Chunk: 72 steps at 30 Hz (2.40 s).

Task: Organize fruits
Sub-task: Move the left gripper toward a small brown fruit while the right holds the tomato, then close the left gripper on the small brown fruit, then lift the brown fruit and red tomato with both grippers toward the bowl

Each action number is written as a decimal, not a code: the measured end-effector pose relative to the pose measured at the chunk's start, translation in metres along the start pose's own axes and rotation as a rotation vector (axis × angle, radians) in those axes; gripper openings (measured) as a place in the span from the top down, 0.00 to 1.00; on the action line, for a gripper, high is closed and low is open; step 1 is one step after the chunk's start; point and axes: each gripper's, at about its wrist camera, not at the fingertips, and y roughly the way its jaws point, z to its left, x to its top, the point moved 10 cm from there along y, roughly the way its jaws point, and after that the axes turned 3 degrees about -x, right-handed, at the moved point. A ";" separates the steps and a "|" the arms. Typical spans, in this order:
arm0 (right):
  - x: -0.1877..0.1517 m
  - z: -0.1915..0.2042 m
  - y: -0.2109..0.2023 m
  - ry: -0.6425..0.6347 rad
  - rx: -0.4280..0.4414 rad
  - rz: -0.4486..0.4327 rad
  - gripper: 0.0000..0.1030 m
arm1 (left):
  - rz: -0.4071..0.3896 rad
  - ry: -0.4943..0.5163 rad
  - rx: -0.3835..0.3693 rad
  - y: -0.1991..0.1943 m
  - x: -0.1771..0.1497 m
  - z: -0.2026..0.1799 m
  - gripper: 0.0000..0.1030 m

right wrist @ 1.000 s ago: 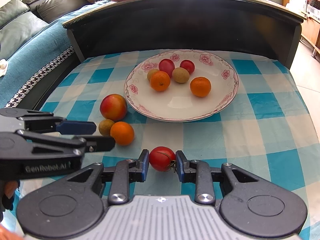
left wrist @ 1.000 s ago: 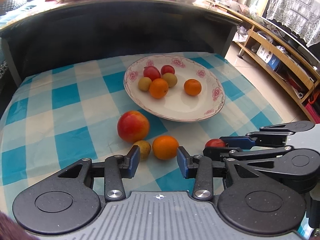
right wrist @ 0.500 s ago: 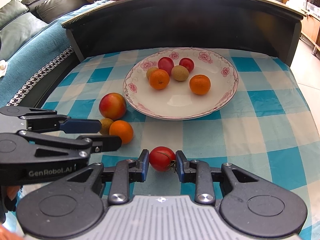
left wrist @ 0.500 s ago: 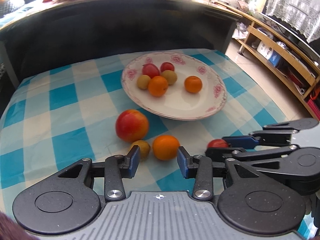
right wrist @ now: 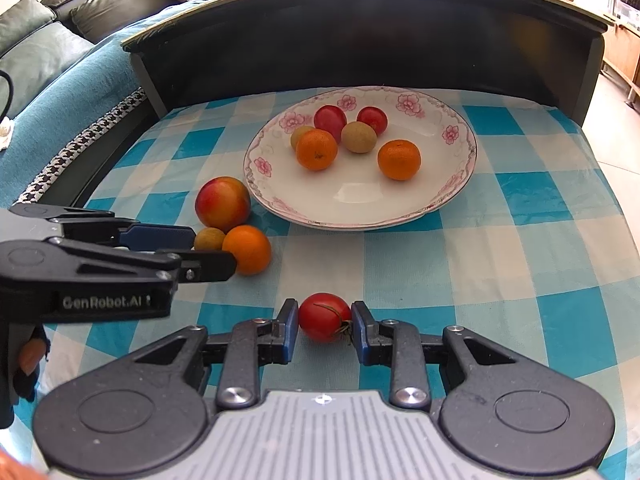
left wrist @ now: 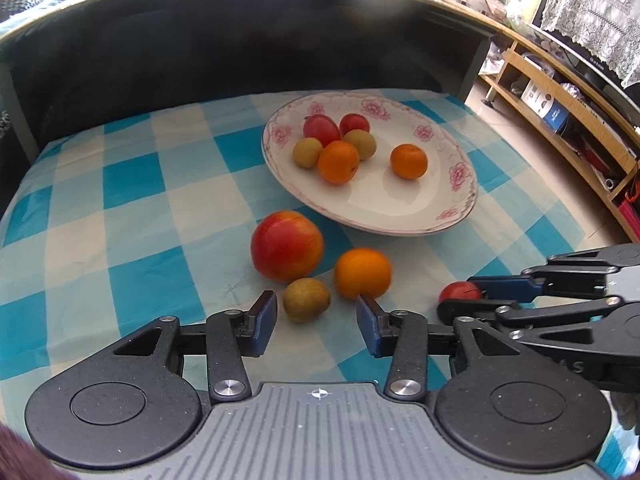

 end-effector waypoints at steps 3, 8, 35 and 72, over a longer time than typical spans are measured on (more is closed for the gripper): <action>0.000 0.000 0.000 0.000 0.001 -0.001 0.69 | 0.003 0.006 0.011 0.005 -0.002 0.001 0.51; 0.001 0.000 0.001 0.001 0.005 0.001 0.69 | -0.018 0.002 0.003 0.005 0.003 -0.002 0.51; -0.012 0.001 -0.007 -0.026 -0.023 0.020 0.69 | -0.023 0.009 0.066 0.010 0.002 -0.008 0.57; -0.044 0.010 -0.028 -0.105 -0.094 0.042 0.69 | 0.020 0.089 0.065 -0.022 -0.058 -0.046 0.65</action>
